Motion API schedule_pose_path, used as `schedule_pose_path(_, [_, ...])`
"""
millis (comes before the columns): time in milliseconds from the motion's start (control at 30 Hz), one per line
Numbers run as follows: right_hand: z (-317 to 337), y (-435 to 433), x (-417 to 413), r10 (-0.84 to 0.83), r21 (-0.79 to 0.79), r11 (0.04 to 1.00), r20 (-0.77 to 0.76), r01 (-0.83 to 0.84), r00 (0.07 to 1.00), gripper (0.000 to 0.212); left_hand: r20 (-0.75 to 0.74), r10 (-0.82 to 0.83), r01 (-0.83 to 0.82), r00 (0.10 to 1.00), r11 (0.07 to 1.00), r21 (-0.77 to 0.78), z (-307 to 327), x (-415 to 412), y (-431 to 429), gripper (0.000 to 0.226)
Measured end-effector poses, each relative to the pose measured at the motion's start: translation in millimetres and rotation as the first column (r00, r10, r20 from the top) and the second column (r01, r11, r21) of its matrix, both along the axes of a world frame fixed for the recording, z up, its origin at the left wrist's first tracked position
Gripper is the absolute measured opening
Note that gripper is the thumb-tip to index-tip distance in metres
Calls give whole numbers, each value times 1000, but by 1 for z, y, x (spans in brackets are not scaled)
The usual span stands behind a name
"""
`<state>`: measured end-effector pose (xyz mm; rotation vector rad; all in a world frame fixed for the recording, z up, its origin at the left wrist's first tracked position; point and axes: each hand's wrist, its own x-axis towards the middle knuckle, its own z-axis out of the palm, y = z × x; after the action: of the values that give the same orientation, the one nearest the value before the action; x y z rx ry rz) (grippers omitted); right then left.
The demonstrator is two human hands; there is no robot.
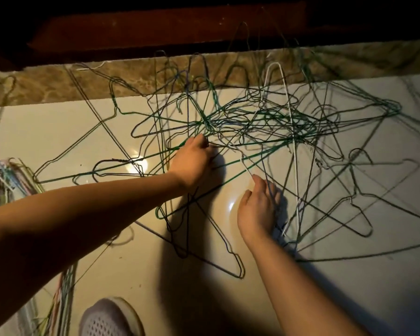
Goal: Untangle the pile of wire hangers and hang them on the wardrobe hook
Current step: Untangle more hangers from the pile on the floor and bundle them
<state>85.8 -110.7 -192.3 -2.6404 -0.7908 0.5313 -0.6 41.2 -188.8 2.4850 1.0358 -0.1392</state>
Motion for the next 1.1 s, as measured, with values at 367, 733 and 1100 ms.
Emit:
schedule_pose_path(367, [-1,15,11,-95,38,994,-199,105,975,15,176,39,-28,984,997,-68,4,-9,2,22])
schedule_pose_path(733, [-3,7,11,-58,90,993,-228,80,972,15,183,-22,43,983,993,-111,3,-12,9,18])
schedule_pose_path(1100, [0,-5,22,-86,91,990,-204,106,975,17,168,-16,29,986,997,-70,0,-23,12,54])
